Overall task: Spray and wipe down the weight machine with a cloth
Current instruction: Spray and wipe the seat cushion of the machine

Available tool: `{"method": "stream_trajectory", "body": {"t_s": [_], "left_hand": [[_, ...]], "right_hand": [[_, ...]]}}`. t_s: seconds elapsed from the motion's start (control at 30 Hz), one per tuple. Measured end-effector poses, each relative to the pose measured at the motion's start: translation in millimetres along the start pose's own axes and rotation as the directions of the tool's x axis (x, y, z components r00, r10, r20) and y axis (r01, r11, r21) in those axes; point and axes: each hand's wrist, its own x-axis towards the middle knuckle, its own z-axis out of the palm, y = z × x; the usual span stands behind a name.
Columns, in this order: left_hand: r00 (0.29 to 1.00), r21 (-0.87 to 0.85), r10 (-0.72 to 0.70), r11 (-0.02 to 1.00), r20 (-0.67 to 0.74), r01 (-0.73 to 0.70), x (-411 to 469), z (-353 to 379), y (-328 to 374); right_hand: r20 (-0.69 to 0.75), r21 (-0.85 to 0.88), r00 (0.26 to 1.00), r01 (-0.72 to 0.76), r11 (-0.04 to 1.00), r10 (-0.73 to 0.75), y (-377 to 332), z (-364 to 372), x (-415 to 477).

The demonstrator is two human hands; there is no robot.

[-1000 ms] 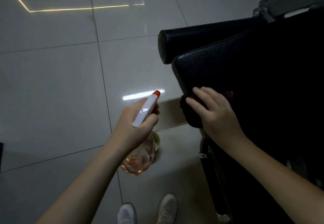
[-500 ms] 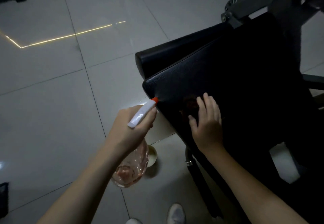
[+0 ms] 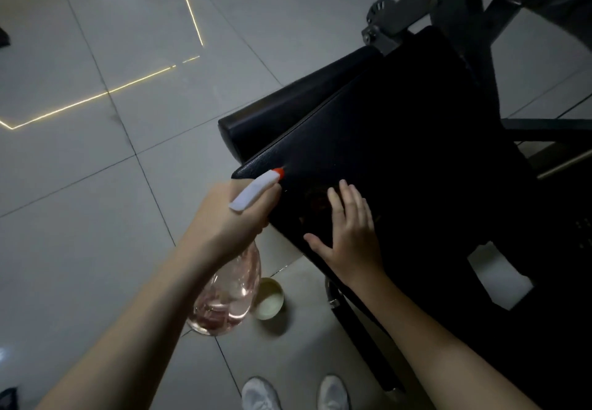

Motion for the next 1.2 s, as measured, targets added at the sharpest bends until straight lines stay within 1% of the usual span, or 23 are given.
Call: {"method": "stream_trajectory", "body": {"t_s": [0.1, 0.17, 0.27, 0.37, 0.43, 0.6, 0.7, 0.8, 0.9, 0.97, 1.03, 1.07, 1.13, 1.2], "left_hand": [[0.999, -0.019, 0.0, 1.0, 0.053, 0.001, 12, -1, 14], [0.995, -0.003, 0.023, 1.0, 0.096, -0.023, 21, -1, 24], [0.992, 0.012, 0.082, 0.996, 0.099, -0.084, 35, 4, 41], [0.989, -0.024, 0.086, 0.996, 0.119, -0.084, 45, 9, 51], [0.988, -0.014, 0.085, 0.996, 0.126, -0.084, 47, 10, 53], [0.99, 0.015, 0.12, 0.992, 0.077, -0.122, 39, 5, 42], [0.986, 0.036, 0.146, 0.988, 0.081, -0.149, 32, 4, 27], [0.989, 0.021, 0.142, 0.989, 0.037, -0.143, 22, 3, 12], [0.993, -0.023, 0.122, 0.992, 0.0, -0.122, 15, 0, -4], [0.996, -0.069, 0.09, 0.993, -0.016, -0.091, 11, -3, -13], [0.998, -0.094, 0.049, 0.994, -0.037, -0.052, 8, -4, -21], [0.998, -0.096, 0.038, 0.994, -0.046, -0.042, 6, -4, -25], [0.998, -0.106, 0.018, 0.994, -0.054, -0.023, 2, -4, -32], [0.998, -0.122, 0.0, 0.992, -0.07, -0.008, -2, -5, -38]], "right_hand": [[0.012, 0.001, 1.0, -0.026, 1.0, 0.026, -3, 0, -1], [0.021, -0.003, 0.999, -0.036, 0.999, 0.036, -3, 0, -1], [0.008, 0.006, 0.999, -0.033, 0.999, 0.033, -3, 1, -1], [0.002, -0.003, 1.0, -0.027, 1.0, 0.027, -3, 1, -2], [0.005, -0.012, 1.0, -0.026, 1.0, 0.026, -4, 1, -2], [-0.008, 0.026, 0.998, -0.068, 0.997, 0.068, -5, 2, -3], [0.0, -0.01, 0.998, -0.069, 0.998, 0.069, -8, 3, -4], [-0.041, -0.032, 0.998, -0.054, 0.998, 0.053, -7, 4, -3], [-0.106, -0.041, 0.994, 0.003, 0.999, -0.007, -4, 6, -2], [-0.138, -0.009, 0.99, 0.039, 0.999, -0.04, -5, 7, 1], [-0.158, 0.036, 0.987, 0.045, 0.998, -0.039, -9, 6, 13], [-0.178, 0.05, 0.984, 0.025, 0.998, -0.015, -12, 5, 24], [-0.221, 0.096, 0.968, -0.104, 0.99, 0.123, -21, -1, 51], [-0.164, 0.176, 0.944, -0.258, 0.95, 0.286, -36, -2, 76]]}}
